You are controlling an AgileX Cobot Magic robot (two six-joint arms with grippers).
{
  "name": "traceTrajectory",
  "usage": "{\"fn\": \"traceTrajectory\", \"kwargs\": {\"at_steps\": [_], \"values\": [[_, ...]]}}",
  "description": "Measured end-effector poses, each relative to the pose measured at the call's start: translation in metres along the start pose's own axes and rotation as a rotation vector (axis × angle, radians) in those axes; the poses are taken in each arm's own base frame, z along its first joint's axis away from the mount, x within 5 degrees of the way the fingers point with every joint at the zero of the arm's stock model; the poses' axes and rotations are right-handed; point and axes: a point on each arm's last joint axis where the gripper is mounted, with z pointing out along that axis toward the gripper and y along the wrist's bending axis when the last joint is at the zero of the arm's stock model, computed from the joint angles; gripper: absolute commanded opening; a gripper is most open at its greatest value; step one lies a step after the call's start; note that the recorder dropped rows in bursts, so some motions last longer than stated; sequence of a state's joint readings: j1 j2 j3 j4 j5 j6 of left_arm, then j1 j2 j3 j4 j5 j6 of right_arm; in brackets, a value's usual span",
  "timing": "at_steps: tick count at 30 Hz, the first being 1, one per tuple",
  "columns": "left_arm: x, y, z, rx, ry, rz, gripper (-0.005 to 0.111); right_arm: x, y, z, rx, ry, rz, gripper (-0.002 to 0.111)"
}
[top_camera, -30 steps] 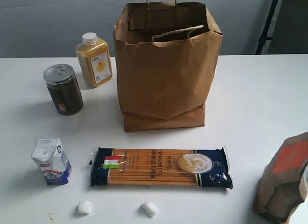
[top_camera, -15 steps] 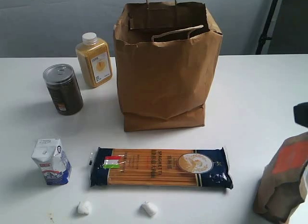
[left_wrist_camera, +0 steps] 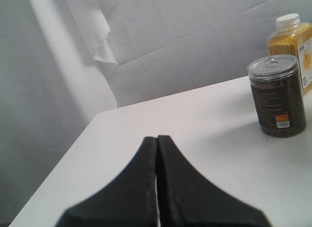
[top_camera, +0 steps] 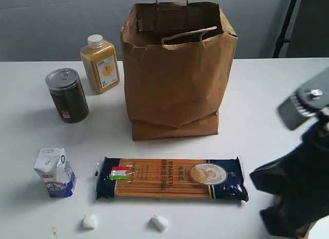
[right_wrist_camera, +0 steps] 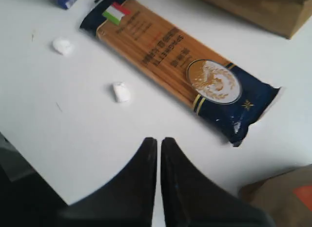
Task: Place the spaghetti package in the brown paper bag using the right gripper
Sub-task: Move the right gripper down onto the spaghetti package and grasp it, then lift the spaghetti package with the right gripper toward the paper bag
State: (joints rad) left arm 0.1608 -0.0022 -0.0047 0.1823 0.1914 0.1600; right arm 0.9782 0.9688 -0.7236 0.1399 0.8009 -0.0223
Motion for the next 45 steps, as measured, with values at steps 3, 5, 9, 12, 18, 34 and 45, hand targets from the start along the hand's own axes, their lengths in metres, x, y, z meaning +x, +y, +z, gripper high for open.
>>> {"fn": "traceTrajectory", "kwargs": {"at_steps": [3, 5, 9, 12, 18, 34, 45], "values": [[0.0, 0.0, 0.0, 0.0, 0.0, 0.0, 0.0, -0.021, 0.012, 0.027, -0.015, 0.092, -0.063, 0.056], [0.0, 0.0, 0.0, 0.0, 0.0, 0.0, 0.0, -0.037, 0.021, 0.045, -0.023, 0.136, -0.107, 0.082], [0.0, 0.0, 0.0, 0.0, 0.0, 0.0, 0.0, -0.067, 0.031, 0.088, -0.003, 0.229, -0.228, 0.098], [0.0, 0.0, 0.0, 0.0, 0.0, 0.0, 0.0, -0.078, 0.031, 0.121, 0.02, 0.331, -0.352, 0.098], [0.0, 0.0, 0.0, 0.0, 0.0, 0.0, 0.0, -0.09, 0.031, 0.178, 0.007, 0.446, -0.505, 0.098], [0.0, 0.0, 0.0, 0.0, 0.0, 0.0, 0.0, -0.093, 0.023, 0.249, 0.034, 0.483, -0.693, 0.098], [0.0, 0.0, 0.0, 0.0, 0.0, 0.0, 0.0, -0.082, 0.014, 0.268, -0.004, 0.58, -0.673, 0.053]]}}
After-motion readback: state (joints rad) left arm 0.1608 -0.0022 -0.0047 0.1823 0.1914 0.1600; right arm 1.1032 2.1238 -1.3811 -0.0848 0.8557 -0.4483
